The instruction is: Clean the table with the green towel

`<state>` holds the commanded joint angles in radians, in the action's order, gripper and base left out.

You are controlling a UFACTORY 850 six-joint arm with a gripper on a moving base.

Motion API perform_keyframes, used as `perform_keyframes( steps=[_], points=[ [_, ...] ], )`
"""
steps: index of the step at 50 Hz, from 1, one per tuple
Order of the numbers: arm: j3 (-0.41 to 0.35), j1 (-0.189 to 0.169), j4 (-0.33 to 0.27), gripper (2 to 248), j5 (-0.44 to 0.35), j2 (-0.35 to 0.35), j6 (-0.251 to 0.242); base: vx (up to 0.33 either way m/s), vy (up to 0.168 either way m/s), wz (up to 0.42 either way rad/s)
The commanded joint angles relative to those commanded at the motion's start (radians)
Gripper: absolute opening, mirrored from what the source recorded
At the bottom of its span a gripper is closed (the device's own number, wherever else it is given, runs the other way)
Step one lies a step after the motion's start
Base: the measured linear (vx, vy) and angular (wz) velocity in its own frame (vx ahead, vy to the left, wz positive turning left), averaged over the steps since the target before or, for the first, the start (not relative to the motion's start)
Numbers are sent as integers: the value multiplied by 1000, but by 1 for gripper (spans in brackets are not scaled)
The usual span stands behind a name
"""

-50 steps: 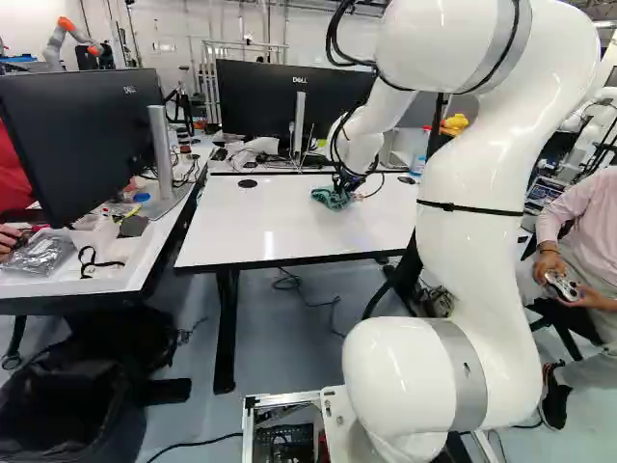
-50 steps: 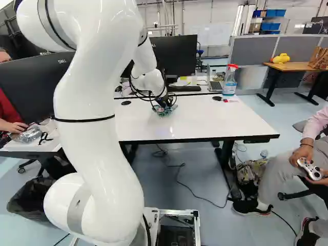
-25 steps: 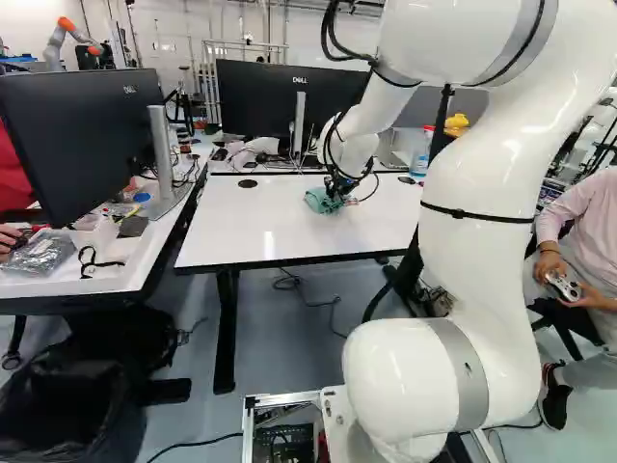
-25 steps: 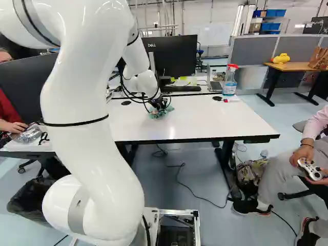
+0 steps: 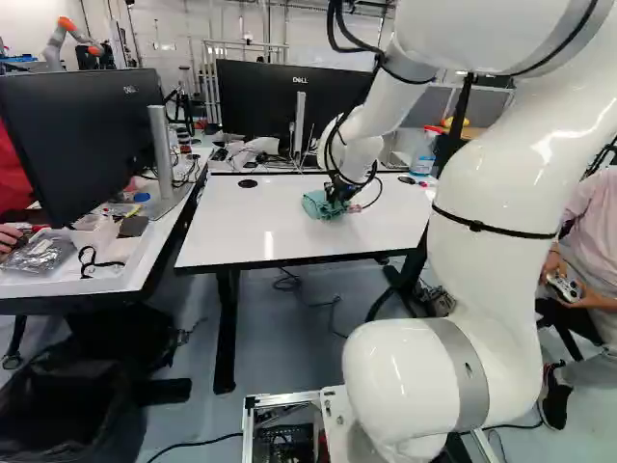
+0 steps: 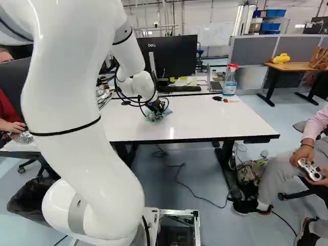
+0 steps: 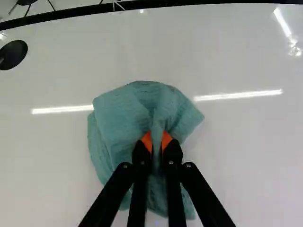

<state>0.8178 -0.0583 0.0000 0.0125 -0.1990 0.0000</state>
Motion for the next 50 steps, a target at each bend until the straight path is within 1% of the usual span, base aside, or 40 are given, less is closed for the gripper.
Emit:
perform_keyframes(
  steps=[11,19,39,50],
  points=[
    [-3,-1,0,42,0,4,0,0,0,0],
    [-8,4,0,42,0,23,0,0,0,0],
    [-26,67,0,42,0,88,0,0,0,0],
    [-52,103,0,42,0,125,0,0,0,0]
  ],
)
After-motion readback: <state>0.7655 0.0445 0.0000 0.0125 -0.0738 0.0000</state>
